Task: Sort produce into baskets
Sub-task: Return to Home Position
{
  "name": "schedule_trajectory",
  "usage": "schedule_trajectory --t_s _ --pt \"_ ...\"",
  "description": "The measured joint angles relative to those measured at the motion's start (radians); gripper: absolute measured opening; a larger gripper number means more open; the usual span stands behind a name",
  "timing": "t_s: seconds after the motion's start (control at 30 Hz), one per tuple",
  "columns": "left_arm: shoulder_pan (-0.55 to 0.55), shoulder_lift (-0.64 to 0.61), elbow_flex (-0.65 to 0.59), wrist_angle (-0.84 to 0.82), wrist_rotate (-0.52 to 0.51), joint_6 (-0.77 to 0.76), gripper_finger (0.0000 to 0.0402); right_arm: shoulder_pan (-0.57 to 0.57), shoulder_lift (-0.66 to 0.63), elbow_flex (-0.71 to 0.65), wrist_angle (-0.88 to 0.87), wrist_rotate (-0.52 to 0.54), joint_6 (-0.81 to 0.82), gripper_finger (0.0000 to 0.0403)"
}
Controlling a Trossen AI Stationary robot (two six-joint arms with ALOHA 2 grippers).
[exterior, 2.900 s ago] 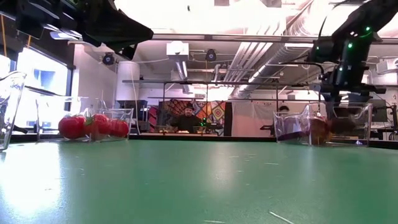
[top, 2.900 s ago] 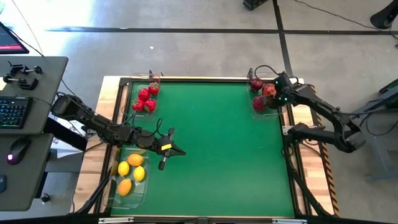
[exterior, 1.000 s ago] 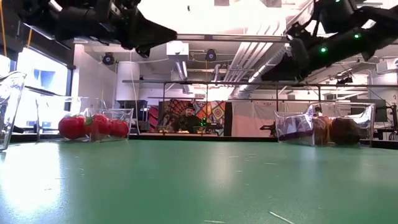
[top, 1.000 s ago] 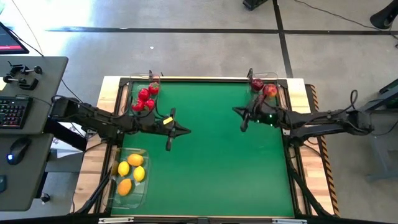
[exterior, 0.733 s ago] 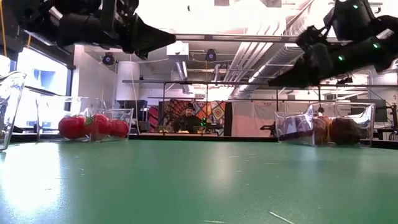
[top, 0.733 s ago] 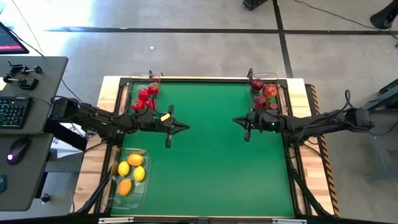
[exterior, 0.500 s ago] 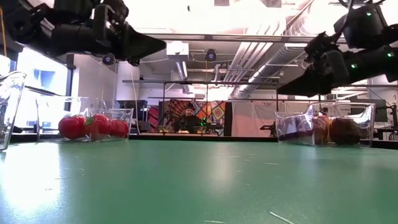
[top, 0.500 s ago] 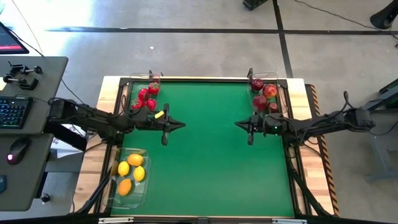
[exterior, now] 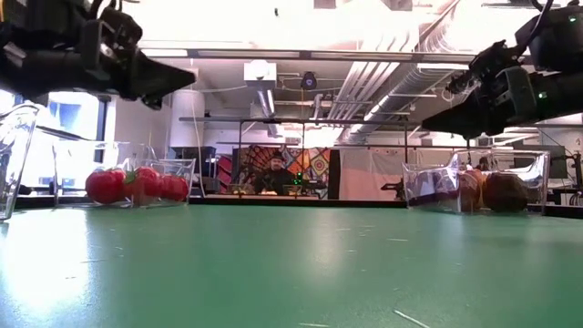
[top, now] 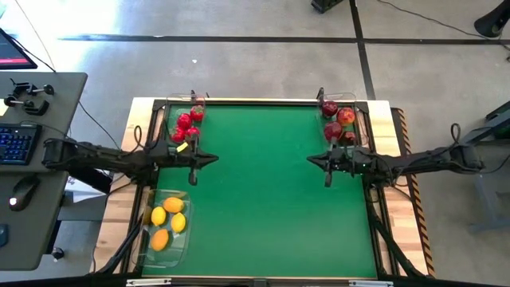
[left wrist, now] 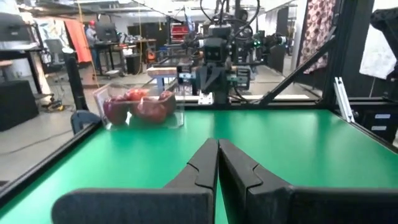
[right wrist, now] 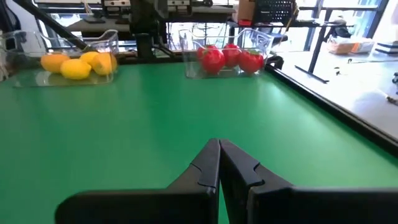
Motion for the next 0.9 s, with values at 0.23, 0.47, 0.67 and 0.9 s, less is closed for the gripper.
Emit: schedule_trajectory --t_s 0.23,0.47,0.67,0.9 --pt "0.000 -0.154 -0.062 -0.079 -0.066 0.011 0.0000 0.000 -0.059 0.000 -0.063 0.000 -0.016 0.0000" --pt "-0.001 -0.301 -0.061 -0.270 -0.066 0.012 0.0000 0.000 -0.127 0.000 -0.150 0.001 -0.015 0.0000" --pt "-0.002 -0.487 -0.061 -0.456 -0.073 0.009 0.0000 -0.001 -0.222 0.000 -0.228 -0.003 -0.016 0.0000" --pt "-0.002 -0.783 -0.061 -0.761 -0.133 -0.005 0.0000 -0.018 -0.359 -0.001 -0.332 -0.005 -0.028 0.0000"
